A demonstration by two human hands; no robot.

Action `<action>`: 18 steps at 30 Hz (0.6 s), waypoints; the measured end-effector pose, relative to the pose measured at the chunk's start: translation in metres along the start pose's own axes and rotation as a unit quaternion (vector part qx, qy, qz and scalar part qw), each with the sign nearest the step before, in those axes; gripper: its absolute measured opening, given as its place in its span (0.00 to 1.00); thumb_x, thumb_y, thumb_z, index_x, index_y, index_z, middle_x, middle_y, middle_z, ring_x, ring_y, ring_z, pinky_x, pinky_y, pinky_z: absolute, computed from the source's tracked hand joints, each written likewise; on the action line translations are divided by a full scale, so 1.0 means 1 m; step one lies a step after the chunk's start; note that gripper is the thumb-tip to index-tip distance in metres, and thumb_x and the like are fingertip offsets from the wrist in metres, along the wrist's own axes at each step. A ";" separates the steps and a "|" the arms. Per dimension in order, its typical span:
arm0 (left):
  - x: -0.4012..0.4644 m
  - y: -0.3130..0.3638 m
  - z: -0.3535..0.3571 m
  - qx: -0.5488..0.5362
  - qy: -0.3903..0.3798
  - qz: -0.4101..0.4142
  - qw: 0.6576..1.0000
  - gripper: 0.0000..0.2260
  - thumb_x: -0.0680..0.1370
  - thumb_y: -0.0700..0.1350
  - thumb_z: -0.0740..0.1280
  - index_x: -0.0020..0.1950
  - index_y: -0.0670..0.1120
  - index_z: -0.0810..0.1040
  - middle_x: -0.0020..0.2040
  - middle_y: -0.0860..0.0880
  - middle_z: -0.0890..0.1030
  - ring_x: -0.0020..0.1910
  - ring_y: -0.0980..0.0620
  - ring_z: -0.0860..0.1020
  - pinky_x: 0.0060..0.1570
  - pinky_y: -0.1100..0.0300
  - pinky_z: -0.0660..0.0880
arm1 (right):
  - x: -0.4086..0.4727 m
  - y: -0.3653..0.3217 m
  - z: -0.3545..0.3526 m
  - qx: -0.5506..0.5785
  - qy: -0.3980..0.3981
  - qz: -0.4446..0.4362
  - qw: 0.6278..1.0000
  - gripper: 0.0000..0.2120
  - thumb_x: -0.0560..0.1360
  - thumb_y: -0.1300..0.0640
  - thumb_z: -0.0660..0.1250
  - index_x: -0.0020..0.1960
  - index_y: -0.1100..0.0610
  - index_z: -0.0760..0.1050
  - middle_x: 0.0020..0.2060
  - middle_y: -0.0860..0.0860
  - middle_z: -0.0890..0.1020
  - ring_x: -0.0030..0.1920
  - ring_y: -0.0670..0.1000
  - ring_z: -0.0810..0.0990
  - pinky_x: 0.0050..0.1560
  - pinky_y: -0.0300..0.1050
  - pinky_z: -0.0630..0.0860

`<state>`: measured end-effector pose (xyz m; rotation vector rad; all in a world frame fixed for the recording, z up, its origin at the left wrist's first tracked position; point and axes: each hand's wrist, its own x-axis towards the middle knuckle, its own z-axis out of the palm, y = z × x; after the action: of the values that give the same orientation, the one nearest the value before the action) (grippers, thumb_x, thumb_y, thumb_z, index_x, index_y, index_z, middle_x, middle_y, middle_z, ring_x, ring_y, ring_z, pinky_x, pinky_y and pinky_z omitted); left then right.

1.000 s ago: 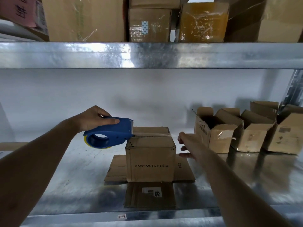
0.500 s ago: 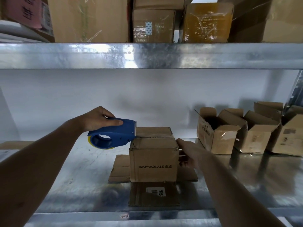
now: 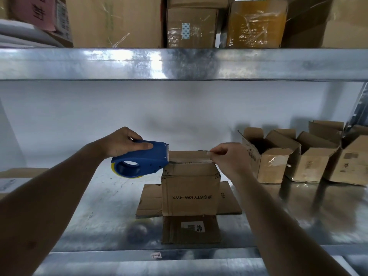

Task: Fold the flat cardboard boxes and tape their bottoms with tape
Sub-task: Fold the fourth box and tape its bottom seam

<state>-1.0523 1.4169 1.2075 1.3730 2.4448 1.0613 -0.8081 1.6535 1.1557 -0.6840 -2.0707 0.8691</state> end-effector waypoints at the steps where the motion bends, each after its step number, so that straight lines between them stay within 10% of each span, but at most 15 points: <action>1: -0.001 0.000 0.000 -0.003 -0.001 -0.002 1.000 0.22 0.66 0.70 0.76 0.44 0.52 0.89 0.39 0.49 0.87 0.39 0.48 0.85 0.41 0.57 0.77 | -0.002 -0.003 0.000 -0.050 -0.010 0.000 0.999 0.04 0.76 0.51 0.75 0.45 0.49 0.87 0.39 0.42 0.86 0.38 0.39 0.81 0.30 0.27 0.67; 5: -0.002 -0.003 -0.001 -0.017 0.002 -0.002 1.000 0.34 0.57 0.79 0.72 0.44 0.53 0.89 0.40 0.50 0.87 0.39 0.50 0.85 0.40 0.58 0.77 | -0.007 -0.008 0.005 -0.144 -0.035 0.048 0.988 0.05 0.78 0.51 0.72 0.51 0.51 0.85 0.44 0.44 0.84 0.39 0.42 0.76 0.31 0.33 0.62; 11: -0.002 -0.006 0.004 -0.022 0.016 -0.010 1.000 0.13 0.74 0.60 0.76 0.42 0.50 0.88 0.39 0.48 0.87 0.38 0.48 0.84 0.41 0.56 0.76 | -0.013 -0.026 -0.004 -0.225 -0.084 0.060 0.969 0.13 0.82 0.53 0.68 0.62 0.59 0.80 0.52 0.55 0.84 0.52 0.54 0.81 0.40 0.44 0.73; 18: -0.002 -0.004 0.004 -0.041 0.012 -0.008 0.999 0.13 0.75 0.58 0.75 0.40 0.50 0.88 0.37 0.49 0.86 0.34 0.52 0.82 0.39 0.58 0.74 | -0.033 -0.054 0.033 -0.222 -0.183 -0.138 0.948 0.20 0.86 0.50 0.55 0.76 0.55 0.68 0.75 0.54 0.73 0.73 0.57 0.73 0.70 0.57 0.72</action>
<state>-1.0523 1.4160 1.2010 1.3218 2.3953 1.1661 -0.8257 1.5854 1.1667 -0.4621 -2.6610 0.3877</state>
